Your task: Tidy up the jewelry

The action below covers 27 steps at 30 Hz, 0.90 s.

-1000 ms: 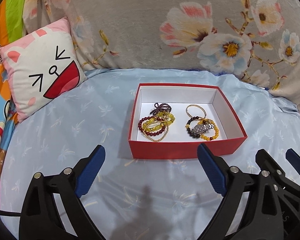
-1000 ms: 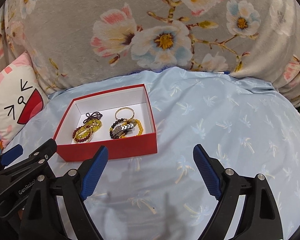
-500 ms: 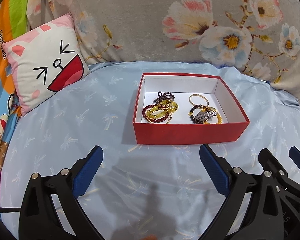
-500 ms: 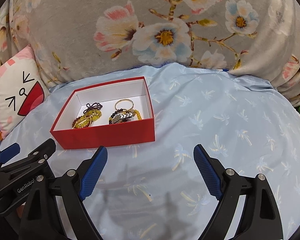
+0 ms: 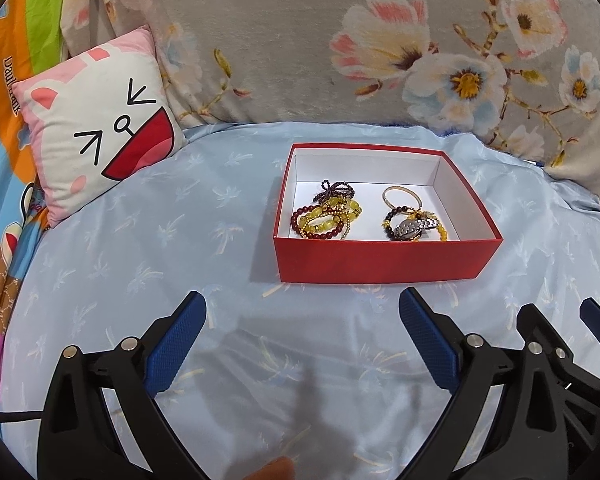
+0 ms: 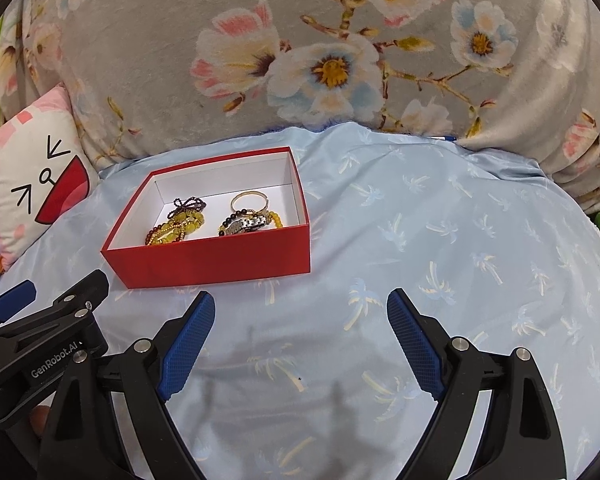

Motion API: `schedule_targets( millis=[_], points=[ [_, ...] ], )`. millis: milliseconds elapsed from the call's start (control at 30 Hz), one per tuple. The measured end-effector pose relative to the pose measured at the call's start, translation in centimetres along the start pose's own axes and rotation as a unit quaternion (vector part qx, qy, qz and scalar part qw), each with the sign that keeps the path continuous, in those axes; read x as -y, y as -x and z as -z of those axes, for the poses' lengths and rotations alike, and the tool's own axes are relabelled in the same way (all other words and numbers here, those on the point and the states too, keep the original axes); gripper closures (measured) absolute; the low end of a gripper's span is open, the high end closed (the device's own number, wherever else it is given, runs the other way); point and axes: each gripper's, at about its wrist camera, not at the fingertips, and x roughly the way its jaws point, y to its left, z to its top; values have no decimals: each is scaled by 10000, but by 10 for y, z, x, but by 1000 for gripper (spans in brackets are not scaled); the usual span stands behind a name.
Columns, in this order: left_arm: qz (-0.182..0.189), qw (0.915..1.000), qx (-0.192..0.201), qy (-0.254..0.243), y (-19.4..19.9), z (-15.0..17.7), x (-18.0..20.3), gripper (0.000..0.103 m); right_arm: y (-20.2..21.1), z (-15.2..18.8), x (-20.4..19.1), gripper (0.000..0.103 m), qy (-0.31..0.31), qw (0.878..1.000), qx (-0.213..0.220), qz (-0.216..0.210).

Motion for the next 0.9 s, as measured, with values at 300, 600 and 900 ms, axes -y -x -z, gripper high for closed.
schedule_targets(
  millis=[300, 600, 900],
  points=[
    [-5, 10000, 50, -39, 5, 5, -2, 10, 4, 1, 0, 19, 38, 10000, 24, 37],
    [-43, 9999, -10, -126, 5, 5, -1, 10, 6, 2, -1, 19, 78, 9999, 35, 56],
    [-10, 9999, -13, -154, 5, 5, 0, 10, 9, 3, -2, 19, 63, 9999, 60, 73]
  ],
)
